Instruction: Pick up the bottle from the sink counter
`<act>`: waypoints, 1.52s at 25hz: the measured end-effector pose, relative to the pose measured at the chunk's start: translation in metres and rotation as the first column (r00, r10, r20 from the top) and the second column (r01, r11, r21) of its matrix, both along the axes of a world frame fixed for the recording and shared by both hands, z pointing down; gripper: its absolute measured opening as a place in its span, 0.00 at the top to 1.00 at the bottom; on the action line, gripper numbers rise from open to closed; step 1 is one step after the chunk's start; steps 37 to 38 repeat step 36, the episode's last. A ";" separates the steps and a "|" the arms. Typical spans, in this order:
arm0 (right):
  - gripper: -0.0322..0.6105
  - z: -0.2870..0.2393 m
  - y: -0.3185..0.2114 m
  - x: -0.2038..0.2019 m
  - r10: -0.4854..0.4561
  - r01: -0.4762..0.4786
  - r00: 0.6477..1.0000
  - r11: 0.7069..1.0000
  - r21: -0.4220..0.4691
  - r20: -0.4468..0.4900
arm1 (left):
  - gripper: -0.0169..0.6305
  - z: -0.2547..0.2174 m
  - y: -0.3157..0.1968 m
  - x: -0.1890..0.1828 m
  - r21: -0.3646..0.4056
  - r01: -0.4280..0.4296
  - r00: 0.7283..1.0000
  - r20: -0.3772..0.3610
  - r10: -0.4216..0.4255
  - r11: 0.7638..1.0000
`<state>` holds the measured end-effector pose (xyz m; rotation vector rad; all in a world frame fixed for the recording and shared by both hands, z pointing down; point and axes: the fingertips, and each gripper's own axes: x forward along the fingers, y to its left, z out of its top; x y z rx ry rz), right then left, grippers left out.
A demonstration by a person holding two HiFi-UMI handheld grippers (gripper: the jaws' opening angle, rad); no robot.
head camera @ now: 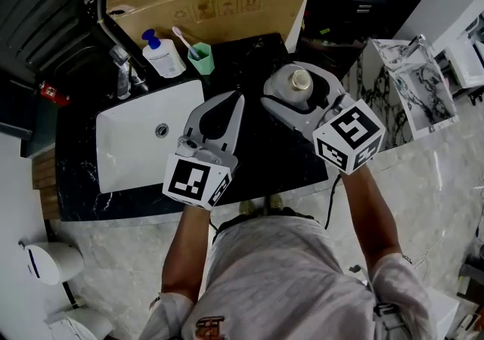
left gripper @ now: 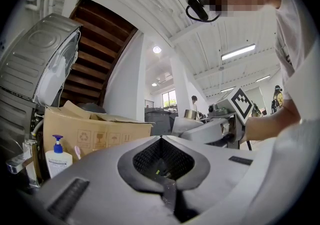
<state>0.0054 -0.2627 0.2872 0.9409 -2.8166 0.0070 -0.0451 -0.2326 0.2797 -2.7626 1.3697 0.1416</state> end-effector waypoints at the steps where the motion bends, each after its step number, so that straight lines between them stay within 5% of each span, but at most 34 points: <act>1: 0.43 0.000 0.000 0.000 0.002 -0.002 1.000 1.000 0.002 0.002 | 0.97 0.000 0.000 0.000 0.000 0.000 1.000 0.000 0.000 1.000; 38: 0.43 0.004 0.007 0.001 -0.019 0.019 1.000 1.000 0.000 -0.001 | 0.97 0.000 0.003 0.003 -0.001 0.000 1.000 0.003 0.000 1.000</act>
